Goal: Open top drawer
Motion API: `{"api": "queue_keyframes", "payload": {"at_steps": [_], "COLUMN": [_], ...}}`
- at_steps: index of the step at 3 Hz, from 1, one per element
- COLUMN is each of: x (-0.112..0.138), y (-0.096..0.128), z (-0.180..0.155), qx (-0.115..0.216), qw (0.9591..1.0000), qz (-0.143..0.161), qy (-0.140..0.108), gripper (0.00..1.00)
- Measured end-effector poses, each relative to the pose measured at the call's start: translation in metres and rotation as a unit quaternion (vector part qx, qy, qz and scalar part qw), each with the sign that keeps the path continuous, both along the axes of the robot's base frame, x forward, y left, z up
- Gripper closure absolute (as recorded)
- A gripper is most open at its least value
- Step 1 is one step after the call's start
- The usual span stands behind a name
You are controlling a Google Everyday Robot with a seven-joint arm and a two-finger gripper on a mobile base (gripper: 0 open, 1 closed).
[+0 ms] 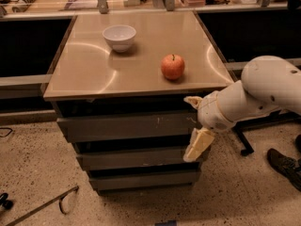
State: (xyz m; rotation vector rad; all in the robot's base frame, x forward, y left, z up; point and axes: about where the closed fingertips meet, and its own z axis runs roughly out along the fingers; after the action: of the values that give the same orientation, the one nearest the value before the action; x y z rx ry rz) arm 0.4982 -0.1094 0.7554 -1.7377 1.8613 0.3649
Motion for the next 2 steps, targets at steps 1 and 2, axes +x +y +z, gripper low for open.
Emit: {"api": "queue_keyframes", "payload": {"at_steps": [1,2], "x": [0.010,0.024], "y": [0.007,0.012], "z": [-0.021,-0.042], "qx": [-0.002,-0.002], "qw": [0.9998,0.9994], "qz": [0.013,0.018], "qy": [-0.015,-0.029], "gripper": [0.00,0.00]}}
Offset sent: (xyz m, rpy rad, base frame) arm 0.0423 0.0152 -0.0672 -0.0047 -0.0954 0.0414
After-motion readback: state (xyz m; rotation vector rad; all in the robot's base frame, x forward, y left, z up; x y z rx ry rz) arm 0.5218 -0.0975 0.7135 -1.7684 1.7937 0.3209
